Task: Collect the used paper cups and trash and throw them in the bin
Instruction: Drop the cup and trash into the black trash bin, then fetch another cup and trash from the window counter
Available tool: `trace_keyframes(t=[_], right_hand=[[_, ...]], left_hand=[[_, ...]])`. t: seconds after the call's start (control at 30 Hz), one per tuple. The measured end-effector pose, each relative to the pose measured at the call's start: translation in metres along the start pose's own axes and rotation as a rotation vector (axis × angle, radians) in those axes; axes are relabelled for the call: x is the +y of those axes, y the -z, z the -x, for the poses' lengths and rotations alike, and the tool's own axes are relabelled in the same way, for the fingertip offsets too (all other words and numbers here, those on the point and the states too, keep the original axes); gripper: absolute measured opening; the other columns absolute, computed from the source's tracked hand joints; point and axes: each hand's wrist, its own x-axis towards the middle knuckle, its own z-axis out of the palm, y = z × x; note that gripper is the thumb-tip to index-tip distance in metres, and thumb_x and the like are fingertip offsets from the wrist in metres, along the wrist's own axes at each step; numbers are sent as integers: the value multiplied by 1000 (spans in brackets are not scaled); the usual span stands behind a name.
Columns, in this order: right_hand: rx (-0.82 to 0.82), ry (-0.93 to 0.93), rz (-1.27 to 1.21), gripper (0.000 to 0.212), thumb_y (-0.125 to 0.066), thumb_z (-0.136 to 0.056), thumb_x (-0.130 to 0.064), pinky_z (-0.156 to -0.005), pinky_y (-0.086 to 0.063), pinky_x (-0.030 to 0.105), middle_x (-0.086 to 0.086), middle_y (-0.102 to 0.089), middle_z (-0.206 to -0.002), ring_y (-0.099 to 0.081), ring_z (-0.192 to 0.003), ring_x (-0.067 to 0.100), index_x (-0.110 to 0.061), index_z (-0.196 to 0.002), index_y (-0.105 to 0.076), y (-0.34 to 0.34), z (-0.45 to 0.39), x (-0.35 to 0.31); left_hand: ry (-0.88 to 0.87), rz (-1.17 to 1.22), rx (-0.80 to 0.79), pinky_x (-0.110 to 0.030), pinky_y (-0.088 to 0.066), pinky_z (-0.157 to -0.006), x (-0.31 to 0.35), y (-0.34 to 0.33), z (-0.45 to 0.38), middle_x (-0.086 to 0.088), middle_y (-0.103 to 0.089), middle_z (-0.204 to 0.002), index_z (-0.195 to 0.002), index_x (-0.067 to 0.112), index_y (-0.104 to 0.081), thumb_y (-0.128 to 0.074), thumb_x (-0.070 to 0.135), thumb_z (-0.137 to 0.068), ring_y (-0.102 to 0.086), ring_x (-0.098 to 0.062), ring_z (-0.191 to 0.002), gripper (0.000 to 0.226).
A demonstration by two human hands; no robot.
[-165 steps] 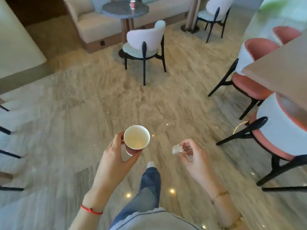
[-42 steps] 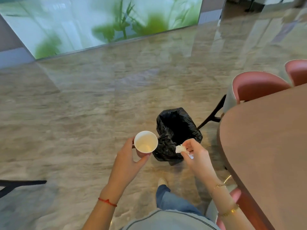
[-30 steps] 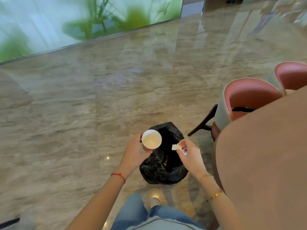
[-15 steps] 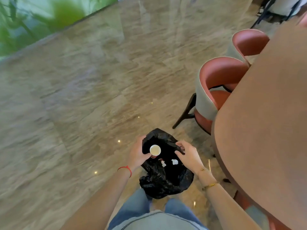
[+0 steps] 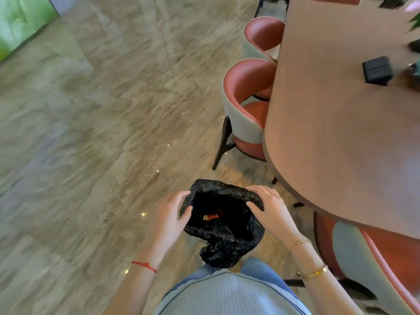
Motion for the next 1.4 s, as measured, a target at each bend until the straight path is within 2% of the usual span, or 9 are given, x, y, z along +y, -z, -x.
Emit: trace_keyframes(t=[0.07,0.17,0.27,0.37,0.47,0.67,0.97,1.13,1.4], right_hand=[[51,-29,-4,37,-54,-94,-35,-101,-37,26,-10,-52,-133,-38,-128,10,-33,-131,-48,5,14,0],[147,-90,-19,37,-56,-94,-34,-101,-39,29,-10,-52,-132,-40,-128,12,-33,-129,-49,13,40,1],[234,-162,-47,36,-57,-93,-33,-103,-39,32,-11,-52,-131,-39,-128,12,-32,-128,-50,20,71,6],[315,-229,-52,36,-59,-92,-31,-102,-39,28,-15,-53,-125,-41,-124,9,-33,-127,-51,28,102,13],[386,-313,-65,36,-59,-92,-31,-99,-38,24,-15,-52,-125,-41,-122,7,-34,-127,-51,37,138,25],[545,-472,-71,39,-62,-91,-32,-99,-33,19,-14,-53,-126,-40,-123,4,-32,-128,-51,51,222,57],[723,-651,-103,41,-68,-86,-22,-98,-38,21,-13,-57,-120,-47,-114,8,-25,-124,-56,76,374,129],[803,-785,-85,40,-69,-85,-23,-96,-34,16,-15,-56,-119,-46,-113,5,-27,-123,-57,98,472,176],[952,-975,-129,39,-71,-84,-19,-101,-36,22,-6,-60,-120,-51,-114,12,-19,-122,-59,132,582,235]], left_hand=[[-70,-14,-32,-14,-31,-36,6,0,-7,13,-54,-79,-126,34,-51,-54,42,-90,-42,-4,-40,37],[-157,-31,-99,-14,-30,-39,18,-2,-18,16,-58,-119,-124,33,-52,-57,39,-91,-41,-5,-40,35],[-243,-75,-159,-14,-32,-39,39,-4,-25,13,-58,-123,-123,29,-56,-60,36,-90,-43,-3,-41,34],[-335,-74,-207,-9,-38,-58,65,-9,-30,13,-58,-125,-124,28,-57,-61,33,-91,-58,-1,-72,34],[-433,-38,-276,-17,-44,-84,95,-21,-29,15,-57,-126,-127,28,-56,-60,32,-92,-57,-7,-108,36],[-657,-9,-396,-20,-38,-99,171,-60,-8,14,-54,-130,-129,26,-54,-59,31,-92,-49,-4,-121,37],[-931,29,-520,-23,-38,-103,310,-148,85,10,-57,-129,-128,26,-55,-61,28,-91,-49,-6,-121,38],[-1037,54,-585,-10,-28,-101,389,-209,158,15,-54,-128,-130,28,-53,-64,30,-90,-43,4,-120,42],[-1229,36,-755,-21,-37,-97,495,-283,236,9,-59,-120,-126,21,-57,-67,21,-86,-53,-10,-114,41]])
